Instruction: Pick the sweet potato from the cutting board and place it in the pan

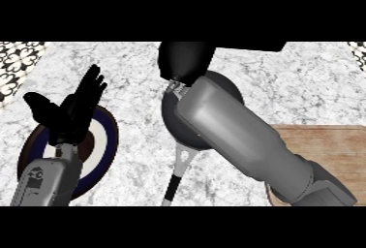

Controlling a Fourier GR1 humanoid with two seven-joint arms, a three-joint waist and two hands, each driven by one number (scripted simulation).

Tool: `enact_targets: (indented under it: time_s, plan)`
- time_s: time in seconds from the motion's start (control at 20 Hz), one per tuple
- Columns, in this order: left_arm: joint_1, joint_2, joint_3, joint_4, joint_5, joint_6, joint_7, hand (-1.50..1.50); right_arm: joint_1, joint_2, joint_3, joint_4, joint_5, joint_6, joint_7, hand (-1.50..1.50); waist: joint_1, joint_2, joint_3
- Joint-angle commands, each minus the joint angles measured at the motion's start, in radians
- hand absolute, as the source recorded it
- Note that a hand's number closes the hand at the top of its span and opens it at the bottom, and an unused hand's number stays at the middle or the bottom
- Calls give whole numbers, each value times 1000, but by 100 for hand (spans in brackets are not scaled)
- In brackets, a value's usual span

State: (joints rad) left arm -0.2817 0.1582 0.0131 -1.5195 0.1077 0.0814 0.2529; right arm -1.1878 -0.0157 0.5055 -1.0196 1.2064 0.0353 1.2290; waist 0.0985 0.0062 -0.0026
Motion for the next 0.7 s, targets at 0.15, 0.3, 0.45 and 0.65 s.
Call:
enact_targets:
  time_s: [0.15,0.3,0.45,0.65]
  plan:
    - [85,7,22,-21,4,-7,-56,0,101,15,18,-23,26,-177,216,150,-52,-4,2]
    - [75,-7,26,-35,1,23,-26,0,182,15,34,-14,51,-247,168,150,-67,-3,3]
    - [89,21,54,-36,26,-6,-24,0,273,15,27,36,59,-369,71,150,-67,2,3]
    - [56,37,61,-62,34,-9,18,0,289,15,-3,145,25,-484,-18,150,-56,5,3]
